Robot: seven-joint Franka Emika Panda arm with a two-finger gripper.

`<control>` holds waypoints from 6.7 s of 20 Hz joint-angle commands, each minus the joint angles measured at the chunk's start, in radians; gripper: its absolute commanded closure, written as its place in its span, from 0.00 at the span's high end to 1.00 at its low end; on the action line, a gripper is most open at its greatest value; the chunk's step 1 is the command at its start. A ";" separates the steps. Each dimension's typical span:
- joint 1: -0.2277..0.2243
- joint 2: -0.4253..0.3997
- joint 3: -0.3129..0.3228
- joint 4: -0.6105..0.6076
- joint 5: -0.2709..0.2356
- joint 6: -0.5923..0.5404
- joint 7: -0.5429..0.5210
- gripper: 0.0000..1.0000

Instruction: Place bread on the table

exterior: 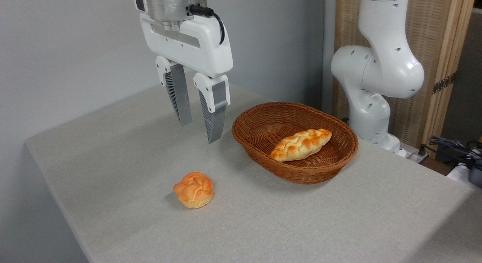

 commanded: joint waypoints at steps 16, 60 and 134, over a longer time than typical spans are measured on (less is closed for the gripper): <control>-0.033 -0.432 0.022 -0.537 -0.025 -0.019 0.053 1.00; -0.111 -0.476 -0.030 -0.962 0.049 0.152 0.075 0.26; -0.132 -0.003 0.079 0.050 -0.025 -0.126 -0.013 1.00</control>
